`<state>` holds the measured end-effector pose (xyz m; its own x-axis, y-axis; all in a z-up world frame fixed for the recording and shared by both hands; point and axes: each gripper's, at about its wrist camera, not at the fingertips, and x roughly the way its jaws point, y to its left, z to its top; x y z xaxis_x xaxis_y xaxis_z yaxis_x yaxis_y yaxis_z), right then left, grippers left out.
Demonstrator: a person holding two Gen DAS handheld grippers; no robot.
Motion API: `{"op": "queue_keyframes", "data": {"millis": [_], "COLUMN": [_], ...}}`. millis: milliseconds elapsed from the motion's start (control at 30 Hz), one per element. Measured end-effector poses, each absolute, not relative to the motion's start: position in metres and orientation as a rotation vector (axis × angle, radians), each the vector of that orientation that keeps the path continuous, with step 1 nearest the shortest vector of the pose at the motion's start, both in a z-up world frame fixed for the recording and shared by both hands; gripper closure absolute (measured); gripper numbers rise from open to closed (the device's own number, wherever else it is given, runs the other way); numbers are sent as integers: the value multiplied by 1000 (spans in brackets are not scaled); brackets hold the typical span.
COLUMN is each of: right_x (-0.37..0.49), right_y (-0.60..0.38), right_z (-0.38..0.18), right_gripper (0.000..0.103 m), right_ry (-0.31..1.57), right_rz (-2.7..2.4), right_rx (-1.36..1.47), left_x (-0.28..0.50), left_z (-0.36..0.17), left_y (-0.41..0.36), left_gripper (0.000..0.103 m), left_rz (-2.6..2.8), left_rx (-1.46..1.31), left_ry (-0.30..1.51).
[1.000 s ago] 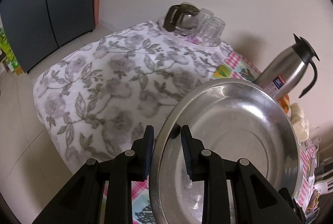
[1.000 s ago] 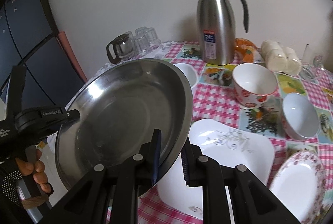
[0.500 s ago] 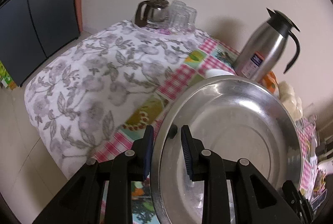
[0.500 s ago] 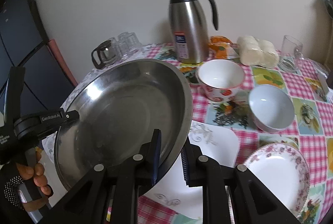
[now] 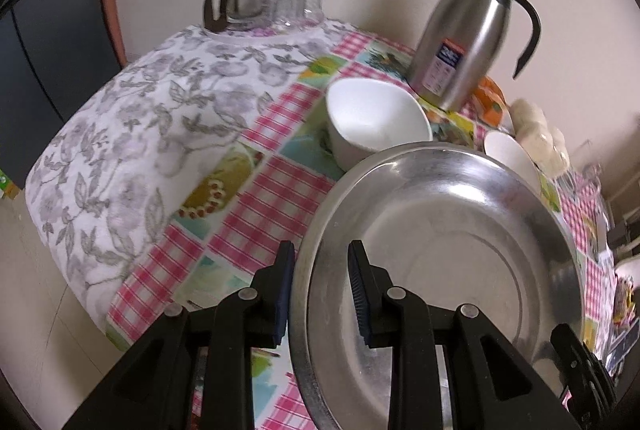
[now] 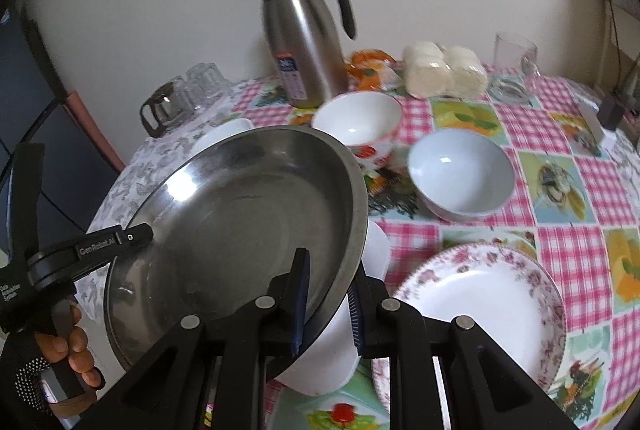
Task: Organize plates and bowls
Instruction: 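Lift the steel basin with both grippers and carry it over the square white plate, then lower the basin onto the square white plate and open both grippers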
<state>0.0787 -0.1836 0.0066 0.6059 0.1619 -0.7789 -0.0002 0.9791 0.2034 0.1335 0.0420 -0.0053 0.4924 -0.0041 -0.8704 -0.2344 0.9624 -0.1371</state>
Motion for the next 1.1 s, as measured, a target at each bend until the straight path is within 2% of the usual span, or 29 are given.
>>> {"op": "queue_keyframes", "data": {"millis": [1100], "right_x": [92], "right_y": [-203], "right_z": [-54], "right_gripper": [82], "right_ry": [1178], "right_rz": [-35], "right_rx": [199], "left_x": [145], "left_z": [-52], "left_y": [21], "left_gripper": [73], "left_rz": [86], "left_rx": [-203], "left_ry": [1239]}}
